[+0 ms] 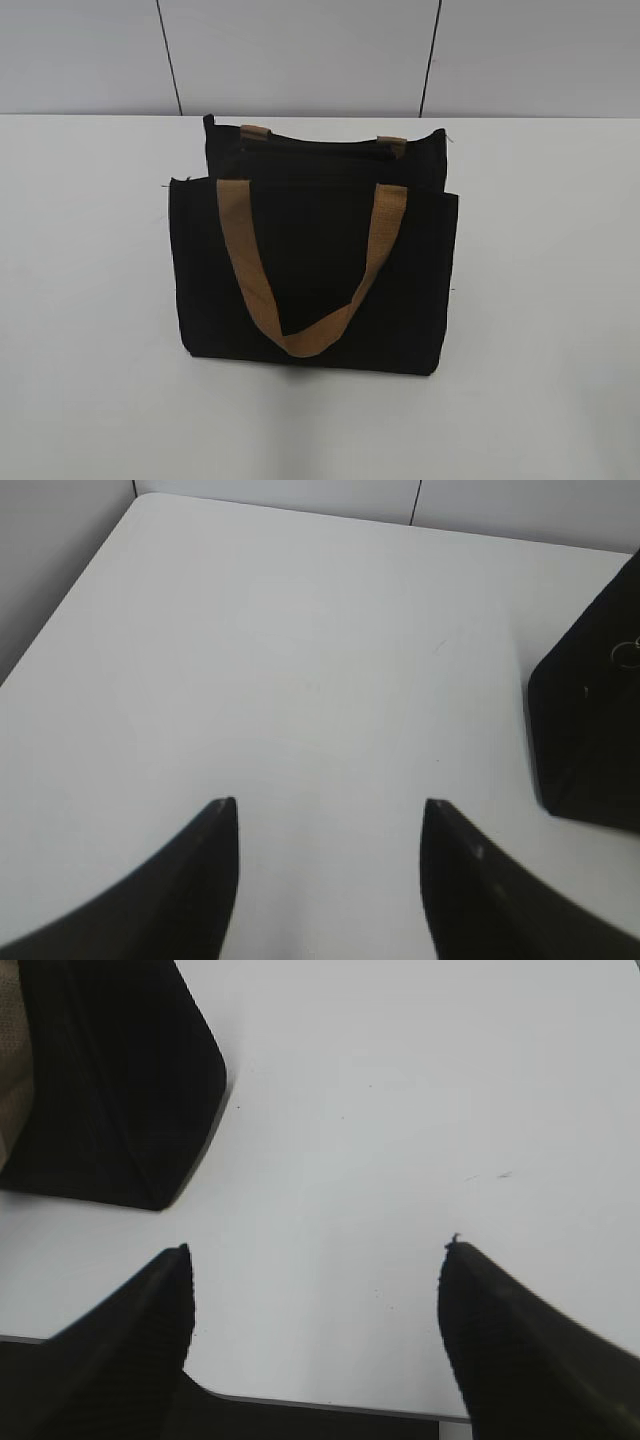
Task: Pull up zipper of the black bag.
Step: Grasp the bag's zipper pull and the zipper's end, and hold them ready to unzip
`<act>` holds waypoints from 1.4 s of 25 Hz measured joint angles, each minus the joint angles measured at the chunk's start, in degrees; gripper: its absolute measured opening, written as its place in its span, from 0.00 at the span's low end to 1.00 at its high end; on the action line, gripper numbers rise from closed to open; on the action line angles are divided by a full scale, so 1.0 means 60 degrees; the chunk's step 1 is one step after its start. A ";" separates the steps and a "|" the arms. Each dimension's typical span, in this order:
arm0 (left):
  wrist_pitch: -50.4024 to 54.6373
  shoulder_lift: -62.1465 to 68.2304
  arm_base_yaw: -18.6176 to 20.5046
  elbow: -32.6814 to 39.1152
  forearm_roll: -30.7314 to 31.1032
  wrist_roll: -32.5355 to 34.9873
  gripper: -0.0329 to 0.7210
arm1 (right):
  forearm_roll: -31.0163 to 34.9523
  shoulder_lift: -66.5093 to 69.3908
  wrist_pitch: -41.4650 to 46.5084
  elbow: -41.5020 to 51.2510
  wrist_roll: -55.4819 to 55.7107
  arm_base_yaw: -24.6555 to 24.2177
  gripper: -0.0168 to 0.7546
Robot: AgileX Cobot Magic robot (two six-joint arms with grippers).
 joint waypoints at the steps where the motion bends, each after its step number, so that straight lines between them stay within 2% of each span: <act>1: 0.0000 0.0000 0.0000 0.0000 0.0000 0.0000 0.62 | 0.0000 0.0000 0.0000 0.0000 0.0000 0.0000 0.77; 17: -0.0011 0.0000 0.0000 -0.0018 0.0000 0.0000 0.62 | 0.0000 0.0000 0.0000 0.0000 0.0000 0.0000 0.77; 20: -0.0600 0.0000 0.0000 -0.0171 0.0000 0.0000 0.62 | 0.0000 0.0000 0.0000 0.0000 0.0000 0.0000 0.77; 24: -0.2826 0.0025 0.0000 -0.0230 0.0356 0.0000 0.62 | 0.0000 0.0000 0.0000 0.0000 0.0000 0.0000 0.77; 27: -0.5085 0.0472 0.0000 0.0015 0.0993 0.0000 0.62 | 0.0000 0.0000 0.0000 0.0000 0.0000 0.0000 0.77; 32: -0.9259 0.2100 0.0000 0.1212 0.1176 0.0000 0.63 | 0.0000 0.0000 -0.0002 0.0000 0.0000 0.0000 0.77; 35: -1.1680 0.3788 0.0000 0.1898 0.1300 0.0000 0.63 | 0.0000 0.0000 -0.0002 0.0000 0.0000 0.0000 0.77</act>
